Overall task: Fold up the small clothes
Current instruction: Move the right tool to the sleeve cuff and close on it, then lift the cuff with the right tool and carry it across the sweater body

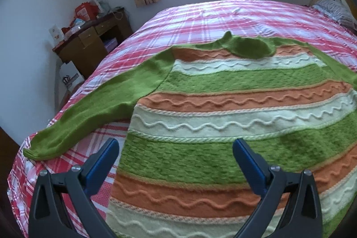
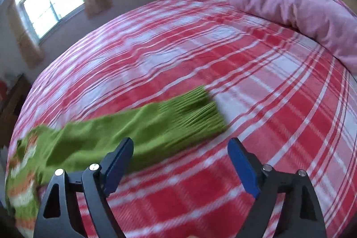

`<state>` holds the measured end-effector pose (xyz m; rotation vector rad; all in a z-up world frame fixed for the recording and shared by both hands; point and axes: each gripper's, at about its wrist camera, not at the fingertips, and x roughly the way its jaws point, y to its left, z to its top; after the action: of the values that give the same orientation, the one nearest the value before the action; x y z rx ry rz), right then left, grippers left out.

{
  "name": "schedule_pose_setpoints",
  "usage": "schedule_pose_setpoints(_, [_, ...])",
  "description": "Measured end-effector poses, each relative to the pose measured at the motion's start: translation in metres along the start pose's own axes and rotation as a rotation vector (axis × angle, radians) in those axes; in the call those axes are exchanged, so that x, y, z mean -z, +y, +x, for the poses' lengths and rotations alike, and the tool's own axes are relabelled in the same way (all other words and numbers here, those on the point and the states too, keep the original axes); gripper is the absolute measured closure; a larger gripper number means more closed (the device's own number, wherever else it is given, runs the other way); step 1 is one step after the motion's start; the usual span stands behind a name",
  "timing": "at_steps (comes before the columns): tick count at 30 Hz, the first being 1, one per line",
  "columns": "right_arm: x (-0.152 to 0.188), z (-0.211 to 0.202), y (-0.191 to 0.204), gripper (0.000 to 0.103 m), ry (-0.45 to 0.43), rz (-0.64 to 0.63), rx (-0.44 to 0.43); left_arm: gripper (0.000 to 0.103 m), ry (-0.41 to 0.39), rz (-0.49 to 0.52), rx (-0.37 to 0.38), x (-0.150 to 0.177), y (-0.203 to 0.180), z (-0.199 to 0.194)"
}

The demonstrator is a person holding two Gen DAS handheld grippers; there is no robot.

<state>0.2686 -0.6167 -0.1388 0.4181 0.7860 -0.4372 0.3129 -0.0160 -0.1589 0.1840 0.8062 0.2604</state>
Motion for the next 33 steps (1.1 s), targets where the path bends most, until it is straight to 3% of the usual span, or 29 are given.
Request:
schedule_pose_setpoints(5, [-0.02, 0.025, -0.019, 0.039, 0.045, 0.063, 0.016, 0.0, 0.035, -0.025, -0.005, 0.004, 0.005, 0.011])
schedule_pose_setpoints(7, [-0.022, 0.028, -0.019, 0.043, 0.043, 0.058, 0.028, 0.0, 0.047, -0.023, -0.001, 0.006, 0.003, 0.014])
schedule_pose_setpoints(11, [-0.022, 0.032, -0.01, 0.089, 0.045, 0.013, 0.006, 0.0, 0.049, -0.022, 0.007, 0.008, 0.002, 0.015])
schedule_pose_setpoints(22, [-0.031, 0.011, 0.011, 0.092, 0.019, -0.024, -0.037, 0.0, 0.06, -0.058, 0.052, 0.011, 0.012, 0.017])
schedule_pose_setpoints(33, [-0.064, -0.05, 0.088, 0.092, -0.078, -0.138, -0.119, 0.0, 0.062, -0.067, 0.08, 0.014, 0.019, 0.015])
